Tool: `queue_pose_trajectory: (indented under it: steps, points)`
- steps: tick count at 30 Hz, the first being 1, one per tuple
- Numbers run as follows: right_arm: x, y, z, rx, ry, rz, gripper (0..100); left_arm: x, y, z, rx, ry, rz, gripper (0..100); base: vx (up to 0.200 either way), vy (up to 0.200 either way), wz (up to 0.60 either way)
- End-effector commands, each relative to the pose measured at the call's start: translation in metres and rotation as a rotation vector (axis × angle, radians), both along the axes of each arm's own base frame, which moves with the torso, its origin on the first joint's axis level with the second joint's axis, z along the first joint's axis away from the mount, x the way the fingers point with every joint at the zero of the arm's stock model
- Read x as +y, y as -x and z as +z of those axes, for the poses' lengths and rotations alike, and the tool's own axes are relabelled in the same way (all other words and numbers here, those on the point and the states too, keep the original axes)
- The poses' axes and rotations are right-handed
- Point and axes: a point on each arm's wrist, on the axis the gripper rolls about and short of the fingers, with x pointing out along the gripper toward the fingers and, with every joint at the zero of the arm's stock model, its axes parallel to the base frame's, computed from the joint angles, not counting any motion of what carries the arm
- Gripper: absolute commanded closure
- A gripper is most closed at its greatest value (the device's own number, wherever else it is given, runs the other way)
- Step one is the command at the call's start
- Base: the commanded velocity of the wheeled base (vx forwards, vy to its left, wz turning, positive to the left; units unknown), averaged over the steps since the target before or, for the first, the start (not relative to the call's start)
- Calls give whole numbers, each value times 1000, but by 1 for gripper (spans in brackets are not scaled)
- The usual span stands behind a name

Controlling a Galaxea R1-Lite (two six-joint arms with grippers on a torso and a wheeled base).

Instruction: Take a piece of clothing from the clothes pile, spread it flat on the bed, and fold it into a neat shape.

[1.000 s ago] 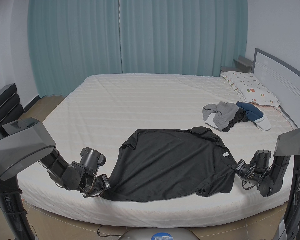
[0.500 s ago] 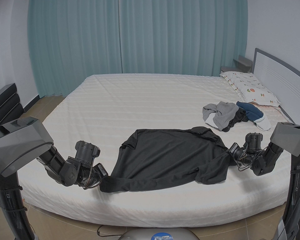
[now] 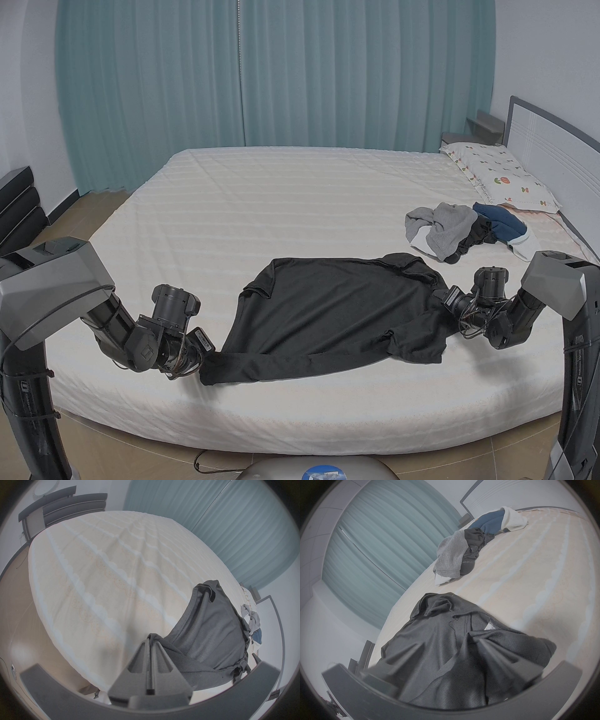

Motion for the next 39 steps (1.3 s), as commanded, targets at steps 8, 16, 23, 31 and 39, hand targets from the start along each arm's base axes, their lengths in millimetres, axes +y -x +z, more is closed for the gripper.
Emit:
queue_pose_trajectory:
  steps: [8, 16, 23, 31, 39]
  points:
    - [-11, 54, 39, 34, -7, -9, 0, 1, 2, -3, 15, 6, -7, 100, 0, 0, 0]
    - [-6, 99, 40, 128, -8, 97, 0, 1, 4, -3, 21, 3, -11, 100, 0, 0, 0]
    - [7, 113, 20, 217, -24, 177, 0, 1, 4, -4, 23, 3, -13, 100, 0, 0, 0]
    - [26, 109, 2, 259, -18, 235, 0, 1, 4, -5, 27, 1, -13, 100, 0, 0, 0]
    - [33, 94, -9, 252, -10, 241, 100, 1, 5, -5, 32, -1, -14, 100, 0, 0, 0]
